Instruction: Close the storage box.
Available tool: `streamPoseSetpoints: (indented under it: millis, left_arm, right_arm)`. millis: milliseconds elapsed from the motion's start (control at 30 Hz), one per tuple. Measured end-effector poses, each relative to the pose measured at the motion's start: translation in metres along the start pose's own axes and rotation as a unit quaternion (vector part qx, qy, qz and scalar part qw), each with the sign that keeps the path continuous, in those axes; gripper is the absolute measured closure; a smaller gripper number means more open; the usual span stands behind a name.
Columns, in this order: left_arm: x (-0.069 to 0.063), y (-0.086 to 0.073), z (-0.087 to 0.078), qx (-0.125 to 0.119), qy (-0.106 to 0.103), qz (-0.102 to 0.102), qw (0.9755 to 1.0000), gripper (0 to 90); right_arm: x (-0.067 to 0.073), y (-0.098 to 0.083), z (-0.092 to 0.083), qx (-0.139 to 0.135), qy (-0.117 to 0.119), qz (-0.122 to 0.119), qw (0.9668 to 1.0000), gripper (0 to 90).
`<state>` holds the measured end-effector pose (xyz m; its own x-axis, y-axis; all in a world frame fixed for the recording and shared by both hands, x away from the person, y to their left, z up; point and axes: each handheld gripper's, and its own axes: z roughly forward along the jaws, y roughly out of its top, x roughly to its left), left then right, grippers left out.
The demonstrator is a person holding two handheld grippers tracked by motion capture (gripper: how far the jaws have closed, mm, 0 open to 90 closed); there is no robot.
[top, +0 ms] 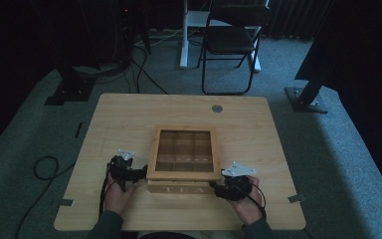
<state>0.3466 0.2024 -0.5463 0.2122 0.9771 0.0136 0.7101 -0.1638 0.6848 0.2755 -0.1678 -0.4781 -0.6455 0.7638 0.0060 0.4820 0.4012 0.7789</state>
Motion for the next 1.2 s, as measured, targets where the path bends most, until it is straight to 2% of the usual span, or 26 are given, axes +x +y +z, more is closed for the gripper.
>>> streamPoseSetpoints:
  millis: [467,1200]
  left_arm:
    - [0.000,0.000,0.000,0.000,0.000,0.000,1.0000,1.6]
    - [0.000,0.000,0.000,0.000,0.000,0.000,1.0000,1.6]
  right_arm:
    - [0.003,-0.006,-0.003,0.002,0.013,0.006,0.9999,42.8]
    - [0.003,-0.011,-0.006,0.005,0.015,0.011,0.9998,42.8]
